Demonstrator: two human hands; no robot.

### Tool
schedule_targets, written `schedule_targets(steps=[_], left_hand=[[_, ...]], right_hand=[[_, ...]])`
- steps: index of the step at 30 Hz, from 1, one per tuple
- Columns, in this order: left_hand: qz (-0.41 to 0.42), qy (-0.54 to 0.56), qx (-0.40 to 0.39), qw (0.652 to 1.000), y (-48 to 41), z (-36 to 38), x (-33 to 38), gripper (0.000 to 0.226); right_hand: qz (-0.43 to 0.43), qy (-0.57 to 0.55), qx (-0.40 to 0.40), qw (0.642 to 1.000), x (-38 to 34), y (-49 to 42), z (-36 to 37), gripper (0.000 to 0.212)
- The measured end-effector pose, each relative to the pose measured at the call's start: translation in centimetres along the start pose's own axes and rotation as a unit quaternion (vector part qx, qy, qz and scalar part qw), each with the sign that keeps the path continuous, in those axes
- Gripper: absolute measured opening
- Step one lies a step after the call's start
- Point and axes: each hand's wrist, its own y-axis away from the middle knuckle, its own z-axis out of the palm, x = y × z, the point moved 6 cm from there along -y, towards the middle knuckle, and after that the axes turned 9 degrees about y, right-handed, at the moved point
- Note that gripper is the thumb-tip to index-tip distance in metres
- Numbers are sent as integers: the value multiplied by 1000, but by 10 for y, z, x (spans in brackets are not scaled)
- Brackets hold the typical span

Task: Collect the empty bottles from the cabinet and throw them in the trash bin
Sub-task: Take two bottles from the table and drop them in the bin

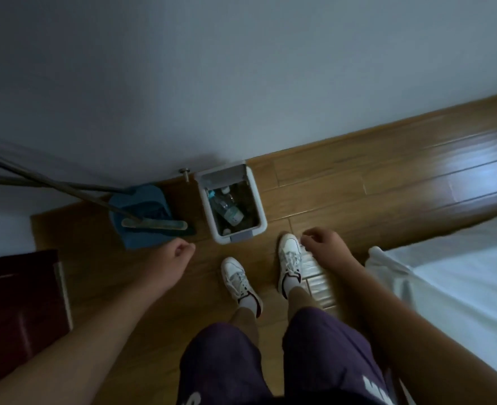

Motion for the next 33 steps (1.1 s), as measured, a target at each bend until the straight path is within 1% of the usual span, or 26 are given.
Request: schedule_targets(steps=[5, 8, 12, 15, 17, 20, 25, 30, 33], left_hand=[[51, -1, 9, 999, 67, 2, 68, 32], [79, -24, 9, 997, 102, 13, 102, 29], [102, -9, 2, 995, 136, 35, 140, 28], [124, 12, 4, 992, 149, 51, 167, 32], [125, 19, 7, 992, 152, 58, 183, 30], [125, 14, -6, 992, 141, 69, 212, 27], [126, -18, -28, 991, 97, 94, 279, 25], [135, -42, -48, 989, 40, 128, 372, 25], [155, -89, -80, 981, 4, 157, 441, 24]], right_hand=[[42, -75, 51, 995, 57, 97, -66, 28], [58, -102, 49, 992, 92, 140, -97, 28], [51, -119, 48, 990, 130, 179, -132, 23], [48, -157, 71, 984, 151, 197, -158, 12], [57, -194, 84, 976, 162, 203, -172, 14], [72, -232, 110, 964, 174, 206, -189, 22], [97, -280, 130, 946, 195, 197, -215, 21], [154, -336, 145, 918, 226, 174, -253, 11], [200, -363, 158, 896, 248, 155, -281, 13]])
